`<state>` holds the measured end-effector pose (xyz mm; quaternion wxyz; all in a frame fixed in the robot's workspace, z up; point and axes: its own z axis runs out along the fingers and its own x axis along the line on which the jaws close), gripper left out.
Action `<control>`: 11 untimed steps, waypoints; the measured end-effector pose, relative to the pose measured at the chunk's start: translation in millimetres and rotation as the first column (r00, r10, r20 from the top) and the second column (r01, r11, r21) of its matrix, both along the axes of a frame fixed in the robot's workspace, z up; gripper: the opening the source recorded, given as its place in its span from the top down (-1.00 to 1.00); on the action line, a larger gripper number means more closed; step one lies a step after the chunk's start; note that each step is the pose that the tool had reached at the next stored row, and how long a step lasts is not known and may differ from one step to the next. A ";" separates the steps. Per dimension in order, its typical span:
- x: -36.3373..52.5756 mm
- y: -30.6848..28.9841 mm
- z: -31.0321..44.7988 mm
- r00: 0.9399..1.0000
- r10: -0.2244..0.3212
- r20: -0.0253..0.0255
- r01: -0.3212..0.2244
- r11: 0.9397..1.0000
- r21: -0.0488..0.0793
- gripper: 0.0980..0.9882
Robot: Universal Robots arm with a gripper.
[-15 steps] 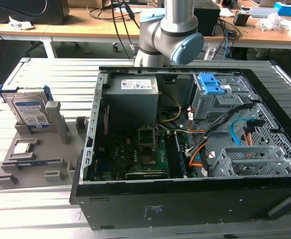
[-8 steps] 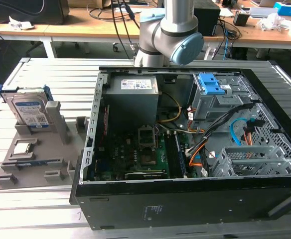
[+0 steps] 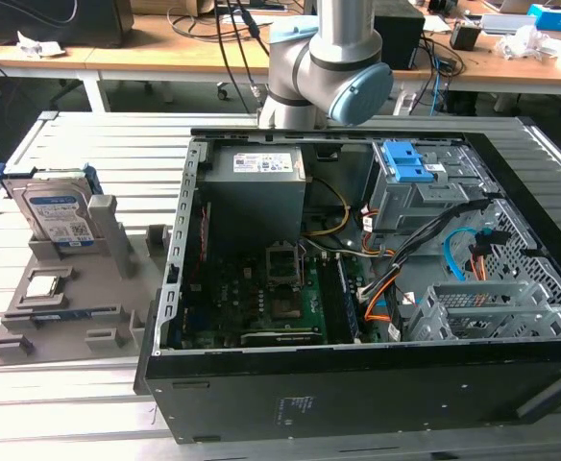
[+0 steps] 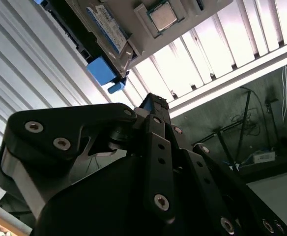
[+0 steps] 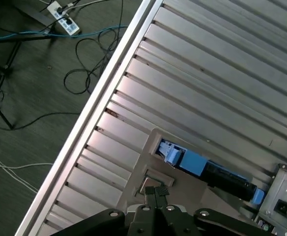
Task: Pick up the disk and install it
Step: 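Pick up the disk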
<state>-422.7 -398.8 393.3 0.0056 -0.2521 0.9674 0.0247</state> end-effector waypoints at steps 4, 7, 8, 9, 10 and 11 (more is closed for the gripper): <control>0.0 0.0 0.0 0.995 0.102 0.000 -0.102 0.995 0.000 0.98; 0.0 0.0 0.0 0.987 0.163 0.000 -0.163 0.987 0.000 0.98; 0.0 0.0 0.0 0.985 0.175 0.000 -0.175 0.985 0.000 0.98; 0.0 0.0 0.0 0.982 0.191 0.000 -0.191 0.982 0.000 0.98; 0.0 0.0 0.0 0.978 0.210 0.000 -0.210 0.978 0.000 0.98; 0.0 0.0 0.0 0.973 0.231 0.000 -0.231 0.973 0.000 0.98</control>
